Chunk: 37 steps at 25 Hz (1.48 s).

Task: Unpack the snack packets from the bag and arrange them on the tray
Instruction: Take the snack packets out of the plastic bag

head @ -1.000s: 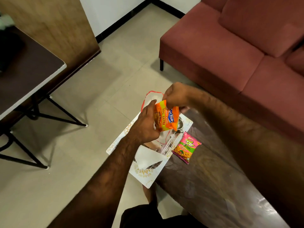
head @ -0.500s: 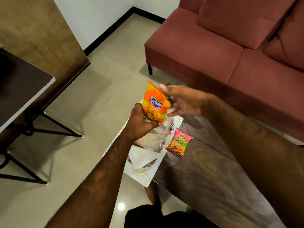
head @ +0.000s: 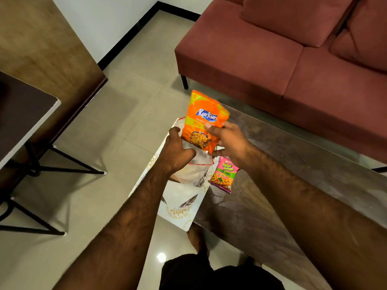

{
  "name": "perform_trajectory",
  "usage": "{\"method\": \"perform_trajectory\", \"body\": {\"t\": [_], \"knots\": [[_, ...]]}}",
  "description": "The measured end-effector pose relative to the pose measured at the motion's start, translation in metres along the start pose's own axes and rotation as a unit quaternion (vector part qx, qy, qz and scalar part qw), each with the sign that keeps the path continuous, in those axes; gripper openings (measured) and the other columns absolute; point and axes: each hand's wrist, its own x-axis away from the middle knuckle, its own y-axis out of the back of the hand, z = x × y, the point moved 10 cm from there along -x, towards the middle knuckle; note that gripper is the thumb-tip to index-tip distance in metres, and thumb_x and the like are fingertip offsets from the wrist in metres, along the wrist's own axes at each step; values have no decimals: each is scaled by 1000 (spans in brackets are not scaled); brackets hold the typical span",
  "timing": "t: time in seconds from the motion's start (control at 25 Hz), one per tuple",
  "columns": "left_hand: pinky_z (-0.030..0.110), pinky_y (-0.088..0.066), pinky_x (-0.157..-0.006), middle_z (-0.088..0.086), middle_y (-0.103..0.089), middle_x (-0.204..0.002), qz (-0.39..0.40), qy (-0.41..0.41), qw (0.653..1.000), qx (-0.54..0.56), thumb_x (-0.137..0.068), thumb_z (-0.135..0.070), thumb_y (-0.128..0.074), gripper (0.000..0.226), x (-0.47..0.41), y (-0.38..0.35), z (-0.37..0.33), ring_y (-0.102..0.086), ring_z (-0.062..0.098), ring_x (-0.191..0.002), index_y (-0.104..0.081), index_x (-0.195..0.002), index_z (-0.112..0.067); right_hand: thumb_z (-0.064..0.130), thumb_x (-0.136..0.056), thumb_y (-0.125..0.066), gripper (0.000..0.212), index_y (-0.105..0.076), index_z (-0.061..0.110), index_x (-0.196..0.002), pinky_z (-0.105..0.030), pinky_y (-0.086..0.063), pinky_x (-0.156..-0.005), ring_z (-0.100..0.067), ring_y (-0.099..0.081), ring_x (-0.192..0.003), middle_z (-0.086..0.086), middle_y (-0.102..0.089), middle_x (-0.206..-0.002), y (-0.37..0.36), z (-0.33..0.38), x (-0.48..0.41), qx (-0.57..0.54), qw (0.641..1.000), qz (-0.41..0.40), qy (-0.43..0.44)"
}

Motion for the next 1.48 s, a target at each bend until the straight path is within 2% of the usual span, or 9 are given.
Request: {"method": "perform_trajectory", "body": {"t": [0.2,0.4,0.6,0.88,1.08,1.16,1.32,1.44,1.48], "knots": [[47,-50,-102,17,-49,-140,-33,12,999,-19,-78,-3,-64,72,-5,10,-1,-54,34,-124,-34,-143,-11,36,-98,-68,20,-70,26,-115,-27,-61,-61,-14,-77,-66,5,-82,-89,62,-23,9,-20,997,-1,-79],[34,-49,-92,13,-54,-132,-63,-2,997,-46,-76,-4,-63,62,-7,10,-5,-58,29,-113,-43,-134,-11,29,-98,-67,10,-70,22,-105,-28,-56,-61,-16,-69,-69,3,-75,-83,124,-117,17,-17,981,-67,-179],[29,-46,-86,9,-56,-126,-79,-25,994,-68,-77,-6,-63,53,-1,10,-4,-59,25,-108,-49,-127,-12,21,-103,-65,9,-66,17,-110,-31,-60,-56,-20,-68,-73,-4,-73,-90,118,-234,23,-52,959,-94,-262],[26,-46,-81,8,-59,-117,-93,-68,989,-90,-74,-9,-57,46,1,13,1,-54,15,-94,-53,-120,-11,23,-104,-66,22,-63,24,-126,-29,-54,-61,-15,-69,-76,-2,-75,-103,75,-312,-4,-47,956,-89,-275],[30,-53,-81,5,-60,-110,-121,-91,984,-95,-72,-11,-55,43,4,20,5,-59,18,-95,-57,-114,-12,27,-102,-69,39,-63,18,-139,-45,-50,-101,-28,-68,-109,-9,-72,-138,72,-340,-27,6,949,-103,-297],[29,-53,-81,5,-61,-110,-126,-104,981,-101,-74,-10,-56,40,5,18,5,-59,18,-95,-58,-114,-11,27,-102,-69,42,-61,17,-142,-42,-45,-98,-27,-64,-111,-8,-69,-143,73,-344,-29,10,946,-105,-307],[27,-51,-81,5,-61,-110,-117,-112,981,-104,-78,-7,-58,36,3,14,5,-58,16,-93,-58,-114,-10,13,-103,-67,42,-60,7,-144,-31,-50,-80,-21,-67,-91,-14,-69,-136,75,-335,-30,25,957,-107,-268],[19,-48,-78,3,-60,-108,-105,-111,983,-99,-77,-13,-52,37,3,14,2,-57,13,-91,-58,-113,-11,-4,-97,-67,40,-65,-8,-137,-51,-58,-99,-34,-71,-110,-26,-69,-136,94,-312,-24,99,956,-141,-236],[18,-46,-77,2,-59,-107,-102,-109,984,-97,-76,-15,-50,38,4,14,1,-56,13,-90,-58,-113,-11,-5,-94,-67,36,-68,-11,-129,-50,-59,-95,-32,-69,-104,-29,-72,-129,103,-298,-20,147,950,-157,-226]]}}
